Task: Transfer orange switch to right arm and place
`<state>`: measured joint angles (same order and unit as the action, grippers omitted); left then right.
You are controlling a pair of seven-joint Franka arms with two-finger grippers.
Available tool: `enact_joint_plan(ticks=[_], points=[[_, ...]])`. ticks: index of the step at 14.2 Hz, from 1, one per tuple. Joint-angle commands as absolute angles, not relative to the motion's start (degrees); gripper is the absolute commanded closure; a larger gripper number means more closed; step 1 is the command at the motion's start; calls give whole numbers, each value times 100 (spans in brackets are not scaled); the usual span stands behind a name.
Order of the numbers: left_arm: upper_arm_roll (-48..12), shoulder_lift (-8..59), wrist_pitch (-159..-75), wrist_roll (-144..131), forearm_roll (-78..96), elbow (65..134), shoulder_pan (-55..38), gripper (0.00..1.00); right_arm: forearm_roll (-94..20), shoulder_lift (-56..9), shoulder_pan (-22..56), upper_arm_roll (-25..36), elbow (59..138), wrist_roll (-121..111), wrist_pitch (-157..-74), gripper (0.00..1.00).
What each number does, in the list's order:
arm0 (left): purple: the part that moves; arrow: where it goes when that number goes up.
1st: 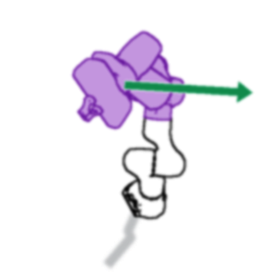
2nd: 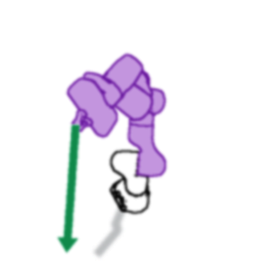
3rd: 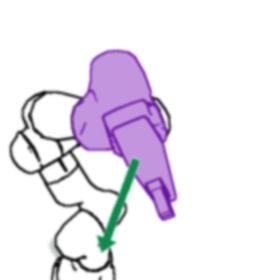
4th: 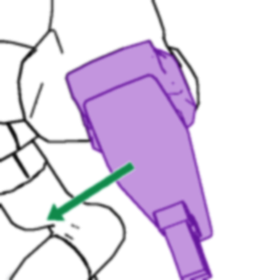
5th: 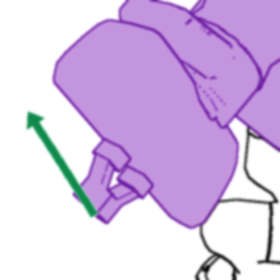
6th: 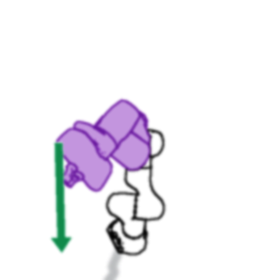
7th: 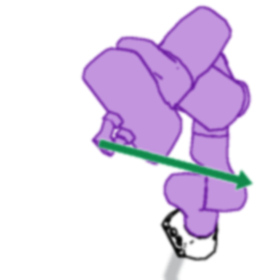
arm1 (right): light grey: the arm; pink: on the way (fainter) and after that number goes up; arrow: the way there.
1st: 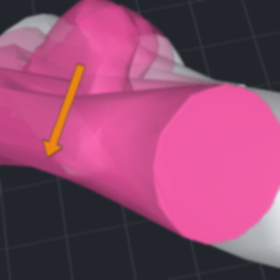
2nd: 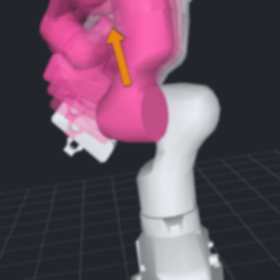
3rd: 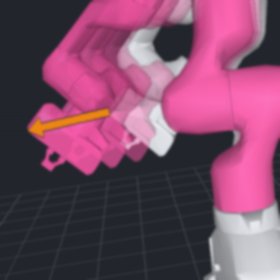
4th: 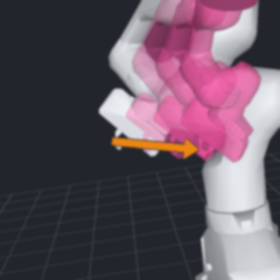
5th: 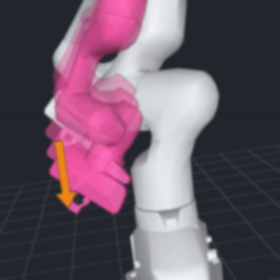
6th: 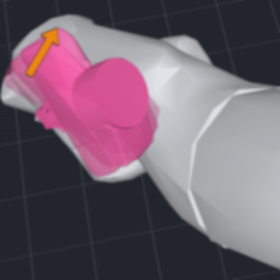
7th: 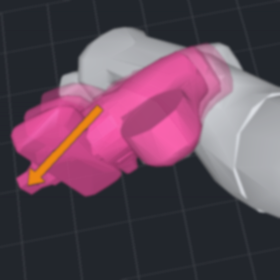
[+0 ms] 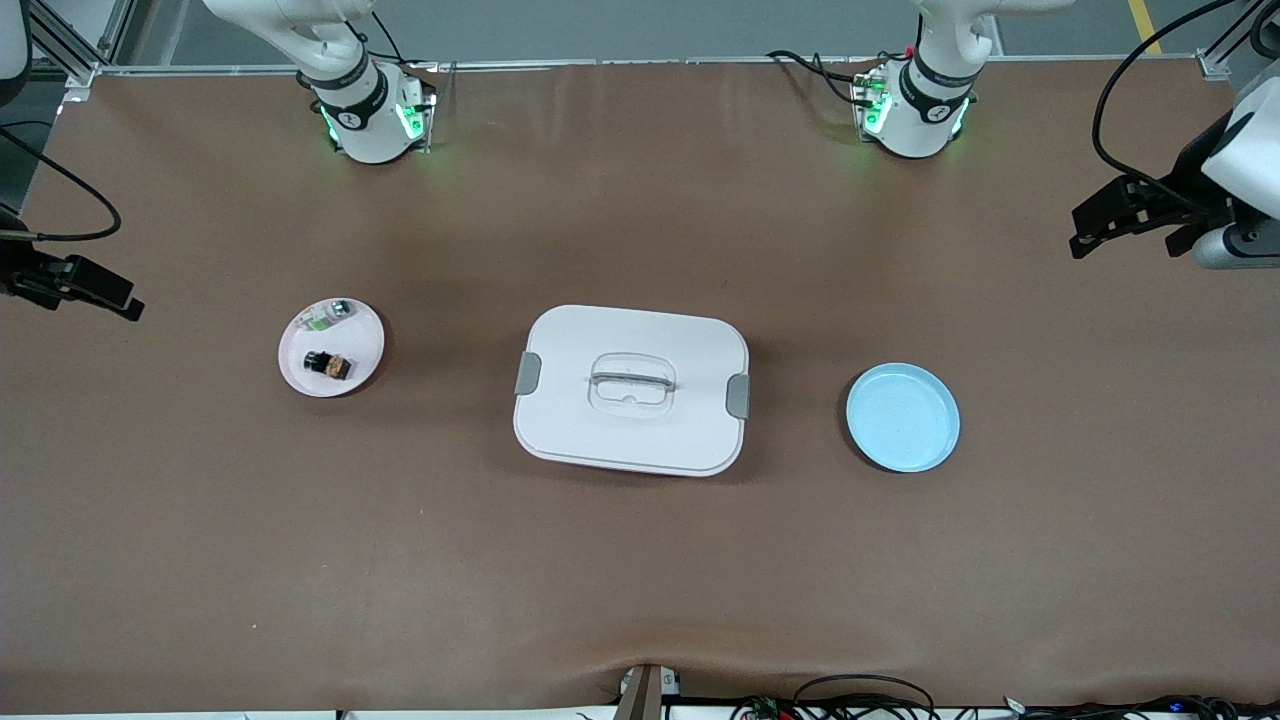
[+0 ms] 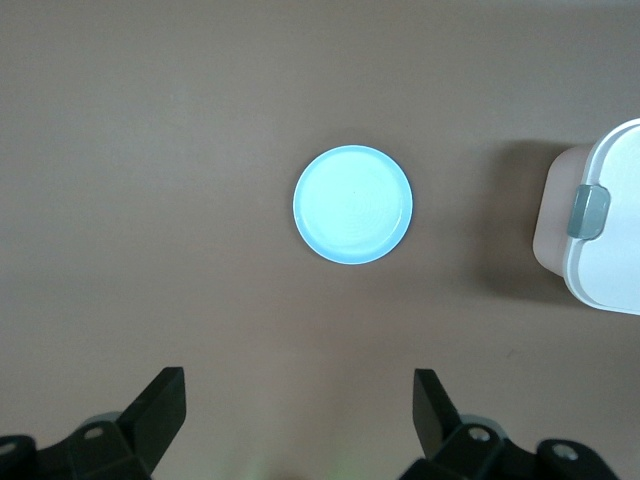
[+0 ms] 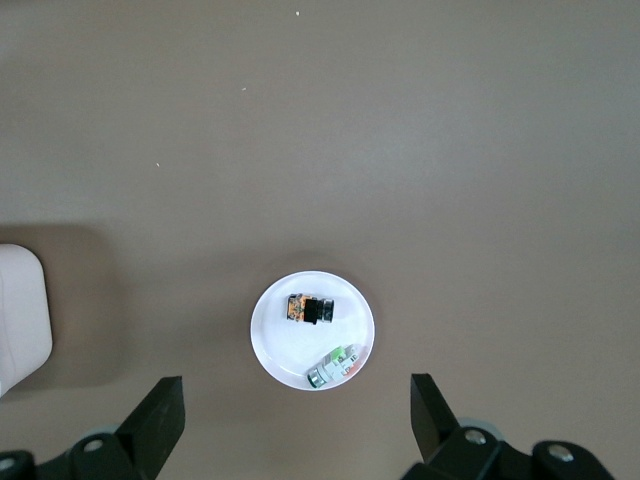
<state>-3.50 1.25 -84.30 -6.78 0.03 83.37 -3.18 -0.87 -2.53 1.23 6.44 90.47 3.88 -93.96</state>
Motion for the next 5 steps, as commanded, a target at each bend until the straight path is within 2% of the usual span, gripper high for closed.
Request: enact_joint_plan(ticks=[1,5], points=[[-360,114,-8279,-659,27,8262,-316,0,-149,-211,158,694,8965,378,-9229,0],[-360,132,-8209,-668,9,8262,-334,0,-106,-237,71,703,8825,396,-9167,0]])
